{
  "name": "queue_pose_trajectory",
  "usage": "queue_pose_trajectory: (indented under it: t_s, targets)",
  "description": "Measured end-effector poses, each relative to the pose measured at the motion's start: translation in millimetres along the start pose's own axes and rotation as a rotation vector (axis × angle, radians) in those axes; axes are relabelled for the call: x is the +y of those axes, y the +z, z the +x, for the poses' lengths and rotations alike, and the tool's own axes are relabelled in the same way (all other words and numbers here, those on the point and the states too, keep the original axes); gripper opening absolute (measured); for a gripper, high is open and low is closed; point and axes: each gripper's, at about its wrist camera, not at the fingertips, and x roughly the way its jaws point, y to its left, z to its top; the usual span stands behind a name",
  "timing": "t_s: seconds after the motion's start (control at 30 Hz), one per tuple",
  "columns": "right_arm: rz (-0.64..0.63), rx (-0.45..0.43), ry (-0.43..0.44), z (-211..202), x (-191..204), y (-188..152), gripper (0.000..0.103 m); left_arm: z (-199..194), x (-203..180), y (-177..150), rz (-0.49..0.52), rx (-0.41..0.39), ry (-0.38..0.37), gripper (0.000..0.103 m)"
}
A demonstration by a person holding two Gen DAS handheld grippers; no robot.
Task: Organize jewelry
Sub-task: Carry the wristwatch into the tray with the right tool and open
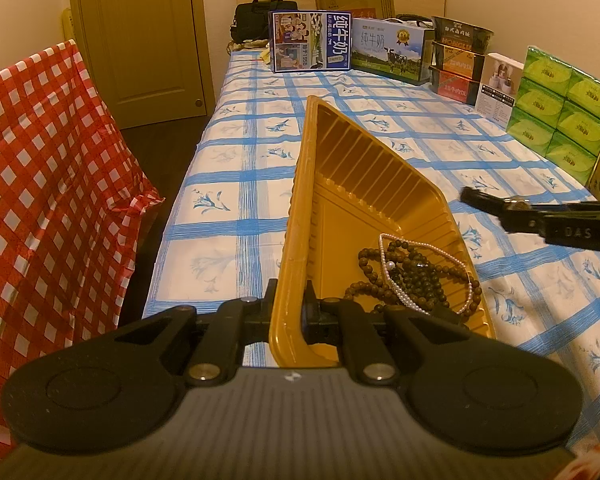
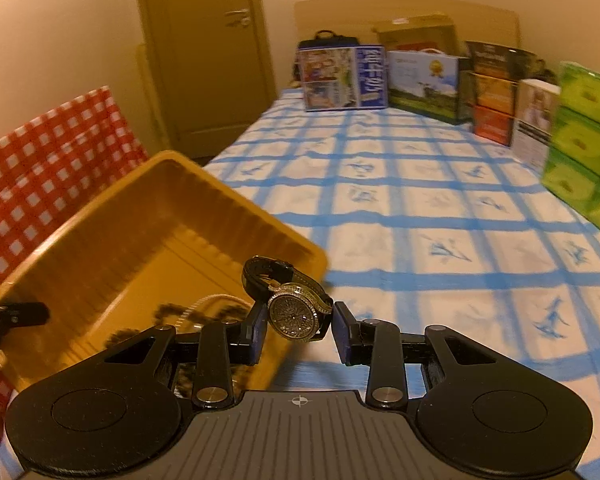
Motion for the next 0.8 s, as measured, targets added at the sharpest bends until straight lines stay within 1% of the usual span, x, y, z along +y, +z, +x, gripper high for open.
queue_pose_trajectory:
  t_s: [0.13,0.33,0.53,0.8]
  targets:
    - [-0.023,0.016,0.036,10.9,16.5,2.8,0.035,0.0,0.0,-0.1,0.0,0.0,0.0,0.008]
    - [-0.038,0.052,0.068,24.3,32.4,2.3,0.035,0.1,-0.1,0.1,0.0,0.0,-0.001,0.008]
    - [-0.046,0.093,0.084,32.4,38.2,-1.9,0.035,0.2,-0.2,0.1,0.0,0.0,0.001,0.008]
    - [-0.044,0.118,0.096,38.8,42.5,-3.5,0.035,0.0,-0.2,0.1,0.0,0.0,0.0,0.008]
